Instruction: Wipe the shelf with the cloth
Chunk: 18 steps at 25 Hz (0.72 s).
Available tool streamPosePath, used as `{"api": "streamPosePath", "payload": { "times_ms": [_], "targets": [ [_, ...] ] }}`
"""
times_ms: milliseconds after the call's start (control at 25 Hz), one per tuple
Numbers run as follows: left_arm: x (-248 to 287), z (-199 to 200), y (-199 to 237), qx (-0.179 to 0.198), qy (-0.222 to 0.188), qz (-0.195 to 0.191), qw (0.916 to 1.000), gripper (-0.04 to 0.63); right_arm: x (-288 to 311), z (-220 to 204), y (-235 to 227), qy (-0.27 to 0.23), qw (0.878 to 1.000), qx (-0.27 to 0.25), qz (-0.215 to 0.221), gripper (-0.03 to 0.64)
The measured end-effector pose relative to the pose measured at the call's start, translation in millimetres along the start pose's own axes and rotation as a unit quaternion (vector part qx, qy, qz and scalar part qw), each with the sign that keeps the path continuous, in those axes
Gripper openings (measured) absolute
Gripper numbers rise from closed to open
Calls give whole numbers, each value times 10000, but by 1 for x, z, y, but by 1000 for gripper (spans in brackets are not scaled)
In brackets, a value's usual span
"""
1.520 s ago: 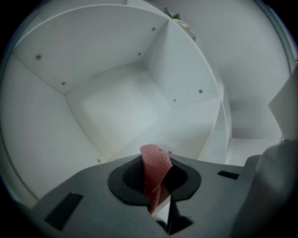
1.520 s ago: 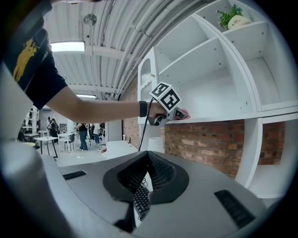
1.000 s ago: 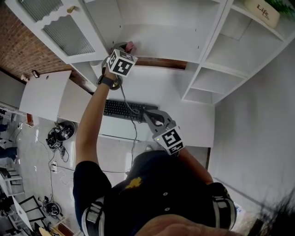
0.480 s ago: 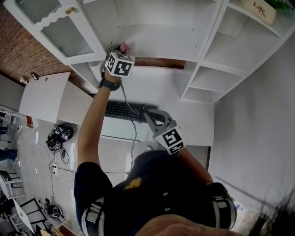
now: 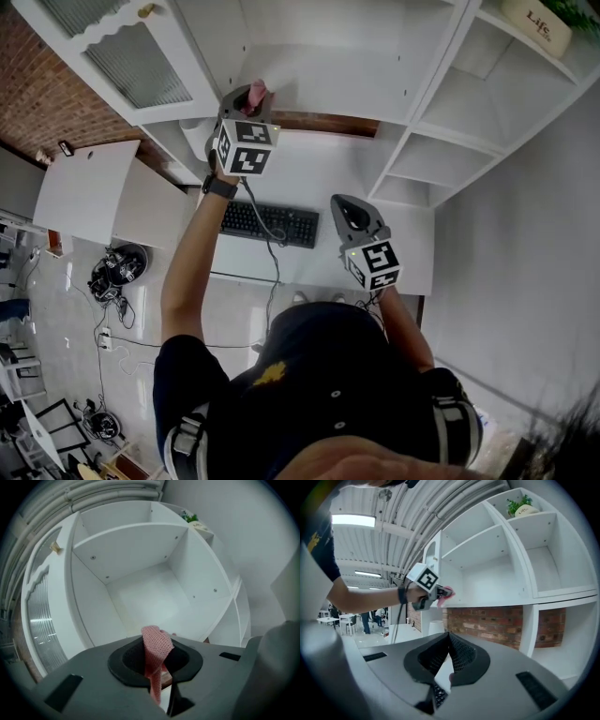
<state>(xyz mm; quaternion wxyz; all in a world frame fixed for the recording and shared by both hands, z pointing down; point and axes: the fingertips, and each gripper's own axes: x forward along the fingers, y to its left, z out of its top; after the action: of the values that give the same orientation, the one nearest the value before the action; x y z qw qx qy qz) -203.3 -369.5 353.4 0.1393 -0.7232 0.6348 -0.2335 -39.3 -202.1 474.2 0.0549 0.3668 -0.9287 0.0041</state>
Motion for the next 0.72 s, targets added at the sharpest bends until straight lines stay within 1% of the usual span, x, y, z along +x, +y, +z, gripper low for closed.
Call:
{"api": "streamPosePath", "payload": {
  "times_ms": [80, 160, 280, 400, 560, 720],
  "targets": [
    [-10, 7, -5, -152, -201, -10, 9997, 70, -2, 5, -21, -46, 9997, 28, -244, 5],
    [-21, 12, -12, -413, -376, -56, 9984, 69, -5, 9, -37, -93, 9990, 50, -430, 5],
    [-37, 9, -17, -740, -568, -6, 9956, 69, -11, 21, -55, -298, 9973, 47, -675, 5],
    [-52, -4, -18, -976, -655, 16, 9931, 69, -21, 31, -64, -526, 9944, 50, -912, 5],
    [-73, -22, -24, -1481, -701, -36, 9865, 69, -31, 40, -72, -619, 9920, -25, -1096, 5],
    [-86, -41, -40, -1797, -702, -141, 9811, 69, -41, 49, -82, -721, 9896, -126, -1238, 5]
  ]
}}
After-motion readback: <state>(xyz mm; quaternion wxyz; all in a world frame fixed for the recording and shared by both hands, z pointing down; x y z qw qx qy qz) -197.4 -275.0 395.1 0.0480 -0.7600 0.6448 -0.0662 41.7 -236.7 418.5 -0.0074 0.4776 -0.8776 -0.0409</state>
